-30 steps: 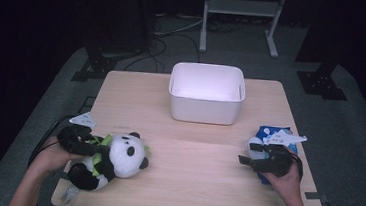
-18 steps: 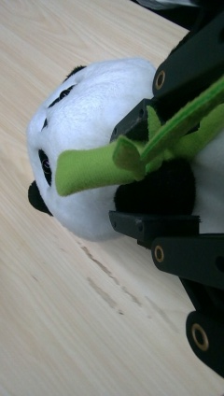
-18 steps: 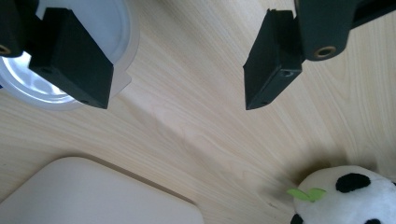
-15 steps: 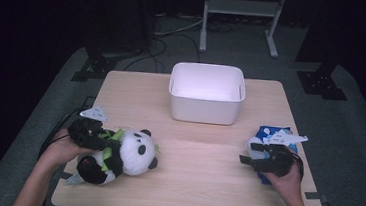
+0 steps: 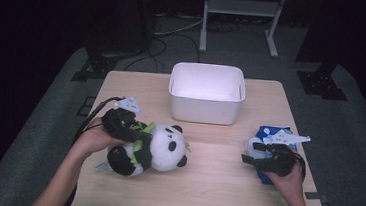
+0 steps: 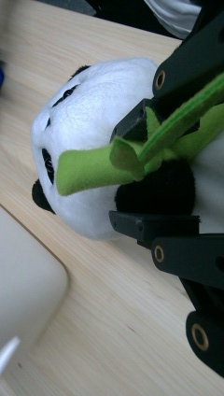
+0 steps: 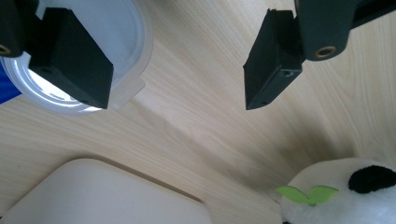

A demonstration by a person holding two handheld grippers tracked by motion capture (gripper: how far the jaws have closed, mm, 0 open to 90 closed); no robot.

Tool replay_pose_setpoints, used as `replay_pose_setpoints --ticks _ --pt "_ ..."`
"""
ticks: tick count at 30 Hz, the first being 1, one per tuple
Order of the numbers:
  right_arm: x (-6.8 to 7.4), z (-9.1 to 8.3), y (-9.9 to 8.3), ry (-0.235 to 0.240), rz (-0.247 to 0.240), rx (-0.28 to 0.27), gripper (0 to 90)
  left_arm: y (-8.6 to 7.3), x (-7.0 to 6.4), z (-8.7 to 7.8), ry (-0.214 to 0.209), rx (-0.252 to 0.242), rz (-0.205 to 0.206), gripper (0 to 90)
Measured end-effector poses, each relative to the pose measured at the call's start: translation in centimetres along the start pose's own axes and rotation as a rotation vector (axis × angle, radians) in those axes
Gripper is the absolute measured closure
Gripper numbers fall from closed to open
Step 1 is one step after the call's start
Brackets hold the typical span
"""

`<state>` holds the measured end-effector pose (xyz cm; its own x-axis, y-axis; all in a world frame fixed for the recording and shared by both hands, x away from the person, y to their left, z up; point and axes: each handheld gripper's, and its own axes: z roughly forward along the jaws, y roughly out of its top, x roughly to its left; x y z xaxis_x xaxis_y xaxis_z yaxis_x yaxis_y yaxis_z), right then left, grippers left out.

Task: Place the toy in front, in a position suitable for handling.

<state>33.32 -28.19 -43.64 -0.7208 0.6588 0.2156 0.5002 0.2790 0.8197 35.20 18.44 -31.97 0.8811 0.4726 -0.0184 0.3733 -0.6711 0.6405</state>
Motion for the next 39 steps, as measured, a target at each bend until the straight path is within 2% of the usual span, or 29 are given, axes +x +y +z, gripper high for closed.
replay_pose_setpoints --ticks 11,17,22,30,35,39 --pt "-0.4 -0.4 -0.2 -0.008 0.008 -0.015 22.8 4.6 -2.3 5.0 -0.087 0.013 0.066 58.2" --pt "-0.5 -0.6 -0.2 -0.011 0.012 -0.023 22.8 6.4 -3.5 7.3 -0.119 0.034 0.103 58.1" --pt "-0.6 -0.8 -0.2 -0.018 0.009 -0.036 22.8 7.5 -4.5 9.2 -0.143 0.047 0.113 58.1" --pt "-0.7 -1.0 -0.2 -0.023 0.013 -0.04 22.8 7.9 -5.4 10.9 -0.15 0.052 0.115 58.0" --pt "-0.7 -0.8 -0.3 -0.02 0.013 -0.033 22.8 7.1 -5.8 12.0 -0.153 0.075 0.106 57.3" --pt "-0.7 -0.7 -0.3 -0.019 0.014 -0.03 22.8 6.3 -5.6 12.0 -0.163 0.053 0.076 56.2"
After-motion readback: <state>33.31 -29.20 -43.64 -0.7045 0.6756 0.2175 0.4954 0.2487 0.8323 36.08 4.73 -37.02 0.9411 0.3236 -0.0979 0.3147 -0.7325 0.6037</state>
